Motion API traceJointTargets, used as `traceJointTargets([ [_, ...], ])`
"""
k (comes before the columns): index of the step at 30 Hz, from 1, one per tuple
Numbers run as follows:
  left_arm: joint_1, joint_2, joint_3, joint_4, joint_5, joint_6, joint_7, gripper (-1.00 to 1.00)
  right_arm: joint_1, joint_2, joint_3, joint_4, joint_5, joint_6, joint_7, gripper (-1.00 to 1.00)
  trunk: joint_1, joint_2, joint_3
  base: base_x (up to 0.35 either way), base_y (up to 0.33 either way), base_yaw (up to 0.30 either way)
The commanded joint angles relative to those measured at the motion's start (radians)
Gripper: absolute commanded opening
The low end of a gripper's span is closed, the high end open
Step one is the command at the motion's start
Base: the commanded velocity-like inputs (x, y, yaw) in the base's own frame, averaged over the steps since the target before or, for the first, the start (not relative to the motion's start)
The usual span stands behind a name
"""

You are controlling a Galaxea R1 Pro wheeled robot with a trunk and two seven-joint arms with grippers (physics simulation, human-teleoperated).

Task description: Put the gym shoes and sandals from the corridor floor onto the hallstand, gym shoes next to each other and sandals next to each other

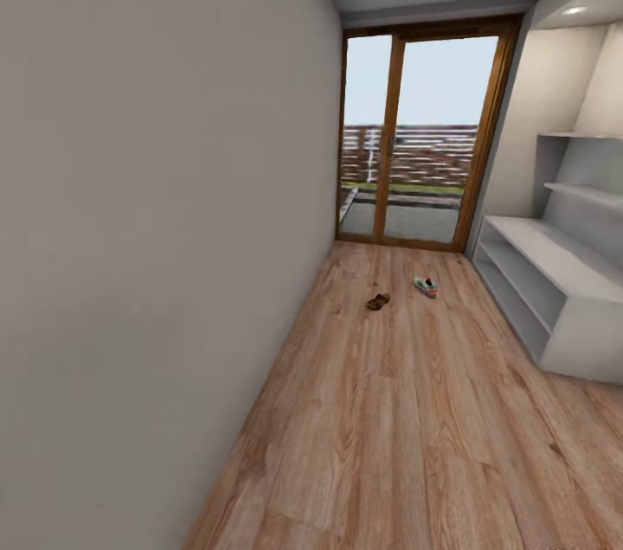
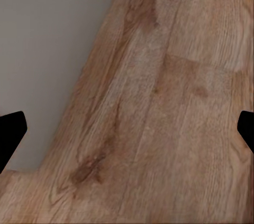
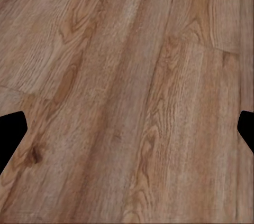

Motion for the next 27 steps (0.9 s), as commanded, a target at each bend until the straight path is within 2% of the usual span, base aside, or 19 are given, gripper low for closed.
traceJointTargets([
  [1,0.0,0.0,0.003,0.0,0.0,-0.003,0.0,1.0,-0.001,0.0,0.0,0.001,0.0,-0.003,0.0,1.0,0.0,0.0,-0.001,0.241,-0.198,-0.291],
  [13,-0.001,0.0,0.003,0.0,0.001,-0.002,0.007,1.0,-0.001,0.002,0.001,0.002,-0.001,-0.005,0.0,1.0,0.0,0.0,-0.001,0.242,-0.197,-0.218],
  [27,0.001,0.0,0.004,0.0,0.001,-0.002,0.008,1.0,-0.001,0.003,0.003,0.006,0.002,-0.005,0.001,1.0,0.0,0.0,-0.001,0.27,-0.163,-0.026],
])
